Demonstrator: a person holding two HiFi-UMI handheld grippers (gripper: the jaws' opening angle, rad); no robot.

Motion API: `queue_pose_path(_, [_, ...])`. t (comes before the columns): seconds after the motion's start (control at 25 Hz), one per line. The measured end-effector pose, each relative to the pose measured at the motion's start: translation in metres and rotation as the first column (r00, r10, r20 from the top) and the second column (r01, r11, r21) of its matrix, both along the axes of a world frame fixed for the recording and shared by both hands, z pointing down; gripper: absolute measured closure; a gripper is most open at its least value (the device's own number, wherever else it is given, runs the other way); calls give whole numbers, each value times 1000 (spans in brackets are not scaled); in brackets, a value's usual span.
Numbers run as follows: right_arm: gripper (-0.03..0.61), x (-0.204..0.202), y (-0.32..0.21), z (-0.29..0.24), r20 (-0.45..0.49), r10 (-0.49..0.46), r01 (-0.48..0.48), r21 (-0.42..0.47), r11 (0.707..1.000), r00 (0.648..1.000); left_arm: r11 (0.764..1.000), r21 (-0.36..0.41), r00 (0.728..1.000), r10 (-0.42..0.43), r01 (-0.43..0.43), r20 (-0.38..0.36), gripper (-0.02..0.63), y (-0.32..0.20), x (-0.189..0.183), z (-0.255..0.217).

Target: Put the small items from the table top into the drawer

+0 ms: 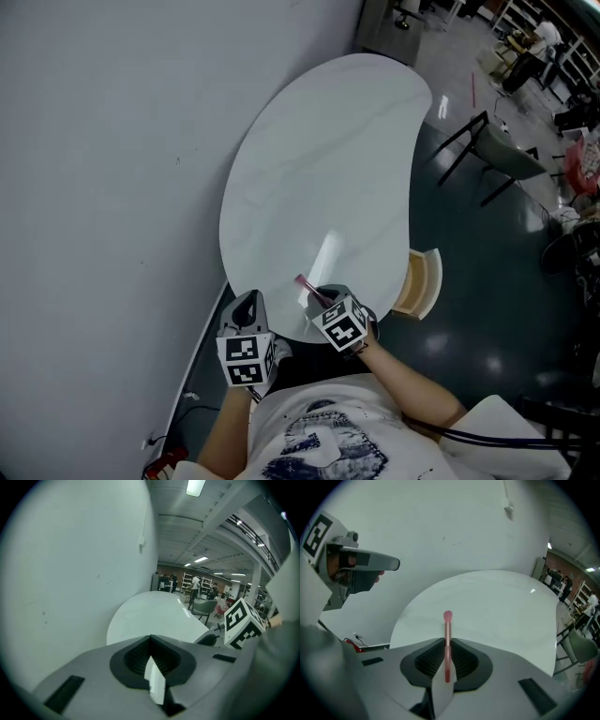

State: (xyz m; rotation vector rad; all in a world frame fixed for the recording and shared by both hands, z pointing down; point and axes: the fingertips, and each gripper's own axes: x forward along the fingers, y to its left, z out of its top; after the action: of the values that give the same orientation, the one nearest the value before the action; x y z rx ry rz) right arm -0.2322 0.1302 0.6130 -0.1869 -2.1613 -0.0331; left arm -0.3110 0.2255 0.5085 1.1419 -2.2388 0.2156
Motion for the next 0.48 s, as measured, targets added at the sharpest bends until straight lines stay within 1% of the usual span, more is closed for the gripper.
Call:
queue_pose_path(0.2, [517,19,2,-10,27,146,-146,-1,989,989,993,1,993,114,-115,14,594,2,9,-6])
queue_pose_path(0.36, [517,40,-4,-17,45,267,-267,0,964,963,981,3,981,193,-193,22,594,3,20,-7])
queue_pose_path(0.48, [517,60,-14,-24,55,339,-340,7,940,939,970,4,970,245,-245,15,594,-4,33,-6])
